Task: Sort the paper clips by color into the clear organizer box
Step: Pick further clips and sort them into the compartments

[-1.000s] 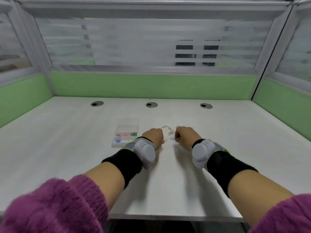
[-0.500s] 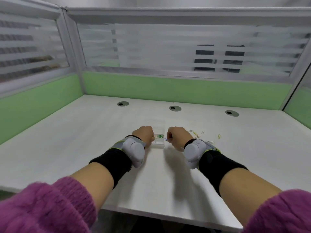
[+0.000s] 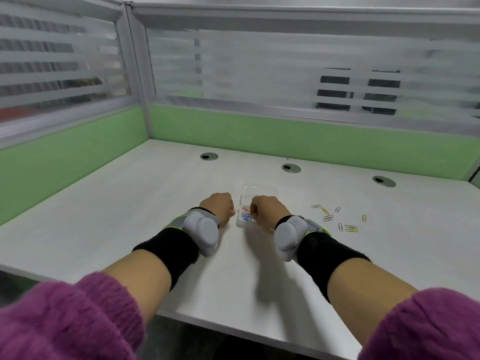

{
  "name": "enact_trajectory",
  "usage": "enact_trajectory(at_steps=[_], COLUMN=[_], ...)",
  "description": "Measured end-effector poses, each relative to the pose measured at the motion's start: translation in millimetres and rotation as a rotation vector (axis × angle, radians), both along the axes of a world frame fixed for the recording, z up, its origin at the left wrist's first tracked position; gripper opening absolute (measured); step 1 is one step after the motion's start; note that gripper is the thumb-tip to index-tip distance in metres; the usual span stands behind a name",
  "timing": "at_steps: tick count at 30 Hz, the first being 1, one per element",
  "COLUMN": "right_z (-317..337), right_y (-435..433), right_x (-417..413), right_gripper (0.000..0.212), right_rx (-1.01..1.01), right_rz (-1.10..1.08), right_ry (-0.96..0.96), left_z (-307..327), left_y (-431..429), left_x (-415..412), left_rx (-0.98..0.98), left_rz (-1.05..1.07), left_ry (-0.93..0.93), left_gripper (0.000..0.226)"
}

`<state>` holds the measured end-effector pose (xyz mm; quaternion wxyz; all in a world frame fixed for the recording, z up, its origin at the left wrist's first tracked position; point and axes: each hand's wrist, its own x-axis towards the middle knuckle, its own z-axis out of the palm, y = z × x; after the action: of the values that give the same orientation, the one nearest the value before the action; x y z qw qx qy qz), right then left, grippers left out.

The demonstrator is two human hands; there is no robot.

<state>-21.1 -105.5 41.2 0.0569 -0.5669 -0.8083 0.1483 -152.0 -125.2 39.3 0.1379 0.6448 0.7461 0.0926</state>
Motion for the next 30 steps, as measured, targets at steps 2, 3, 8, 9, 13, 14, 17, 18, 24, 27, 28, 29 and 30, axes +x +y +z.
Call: enact_trajectory(at_steps=[2,3,8,9,13,14,17,18,24,27,28,29,30], right_z=[-1,-1,-3,-4,-2,-2,0,0,0,-2,-3,-3,-4], right_y=[1,1,5,7,9,10,11,11,12,12,12,12,12], right_x=[-3,-4,-9,-9,-1,3,15,19,37,45,48,48,50], right_gripper=[0.029,0.029,0.024,0.021,0.023,0.024,0.025,0.025,0.025,0.025,0.025,0.026,0.026], right_rx=[-0.003,-0.001,-0.004,-0.003,-0.006,-0.005,0.004,0.005,0.003,0.002,-0.002,-0.005,-0.008], right_rz=[0.004,0.004,-0.004,-0.004,-0.017,-0.023,-0.045,-0.052,-0.078,-0.086,-0.091,-0.092,-0.095], right_ry=[-0.001,-0.005,-0.008,-0.001,0.027,0.033,0.047,0.050,0.054,0.050,0.050,0.049,0.051], left_z=[-1,-1,-3,-4,-1,0,3,3,1,-2,-3,-4,-5], left_y=[1,1,3,3,5,6,9,10,16,19,20,21,21], left_x=[-1,-2,-5,-4,2,4,14,19,41,49,52,52,54], left_rx=[0.000,0.002,0.006,0.006,0.006,0.008,0.021,0.026,0.015,0.020,0.023,0.023,0.018], left_rz=[-0.001,-0.002,-0.002,-0.004,-0.018,-0.025,-0.052,-0.059,-0.095,-0.103,-0.105,-0.102,-0.100], left_ry=[-0.010,-0.014,-0.025,-0.024,-0.020,-0.018,-0.017,-0.023,-0.029,-0.017,-0.012,-0.011,-0.006], left_gripper=[0.023,0.022,0.022,0.022,0.023,0.023,0.021,0.021,0.023,0.022,0.022,0.021,0.022])
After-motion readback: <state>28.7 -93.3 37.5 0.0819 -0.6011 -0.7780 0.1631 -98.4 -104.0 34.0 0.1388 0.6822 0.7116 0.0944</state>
